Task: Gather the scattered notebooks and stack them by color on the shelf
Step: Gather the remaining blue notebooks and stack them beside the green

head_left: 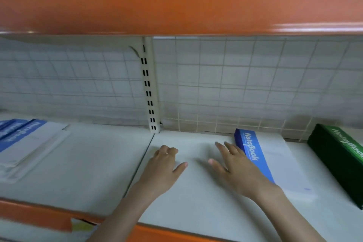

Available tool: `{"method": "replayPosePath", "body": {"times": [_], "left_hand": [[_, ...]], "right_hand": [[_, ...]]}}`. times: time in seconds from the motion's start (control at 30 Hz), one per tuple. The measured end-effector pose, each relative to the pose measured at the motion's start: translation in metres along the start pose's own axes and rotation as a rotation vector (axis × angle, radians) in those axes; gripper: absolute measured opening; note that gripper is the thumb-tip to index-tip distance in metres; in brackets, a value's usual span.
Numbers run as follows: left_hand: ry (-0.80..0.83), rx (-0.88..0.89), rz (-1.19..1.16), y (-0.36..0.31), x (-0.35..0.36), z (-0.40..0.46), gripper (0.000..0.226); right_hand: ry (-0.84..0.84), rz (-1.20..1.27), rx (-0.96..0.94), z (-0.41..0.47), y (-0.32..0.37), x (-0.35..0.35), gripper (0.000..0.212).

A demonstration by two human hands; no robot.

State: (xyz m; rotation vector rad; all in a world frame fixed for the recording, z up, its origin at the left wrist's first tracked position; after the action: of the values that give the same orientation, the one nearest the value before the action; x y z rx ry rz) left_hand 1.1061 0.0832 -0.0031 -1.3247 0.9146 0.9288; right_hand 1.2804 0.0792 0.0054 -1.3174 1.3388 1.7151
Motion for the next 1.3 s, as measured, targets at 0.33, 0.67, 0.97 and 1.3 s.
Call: {"method": "replayPosePath", "body": {"times": [0.33, 0.67, 0.97, 1.3], "left_hand": [[-0.085, -0.060, 0.190, 0.133, -0.066, -0.023, 0.052], [-0.164, -0.195, 0.312, 0.290, -0.133, -0.060, 0.051], [-0.224, -0.235, 0.341, 0.408, -0.178, -0.077, 0.052], [-0.161, -0.234, 0.333, 0.493, -0.198, -0.060, 0.055]], "right_hand": [[0.063, 0.036, -0.174, 0.051, 0.156, 0.062, 0.069], [0.080, 0.024, -0.385, 0.099, 0.316, 0.120, 0.060], [0.038, 0.005, -0.482, 0.134, 0.443, 0.162, 0.057], [0.052, -0.006, -0.434, 0.177, 0.502, 0.201, 0.056]]}}
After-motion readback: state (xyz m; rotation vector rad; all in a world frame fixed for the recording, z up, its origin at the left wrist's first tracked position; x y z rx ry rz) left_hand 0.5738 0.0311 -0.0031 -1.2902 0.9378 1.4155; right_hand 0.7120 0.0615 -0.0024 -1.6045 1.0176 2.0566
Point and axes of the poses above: each hand's wrist, its own z-axis towards the middle knuckle, its own x-axis out of the palm, y = z × x, the point moved 10 cm from there along z, towards the middle knuckle, and after that the axes turned 7 degrees about -x, right-handed, at the moved point
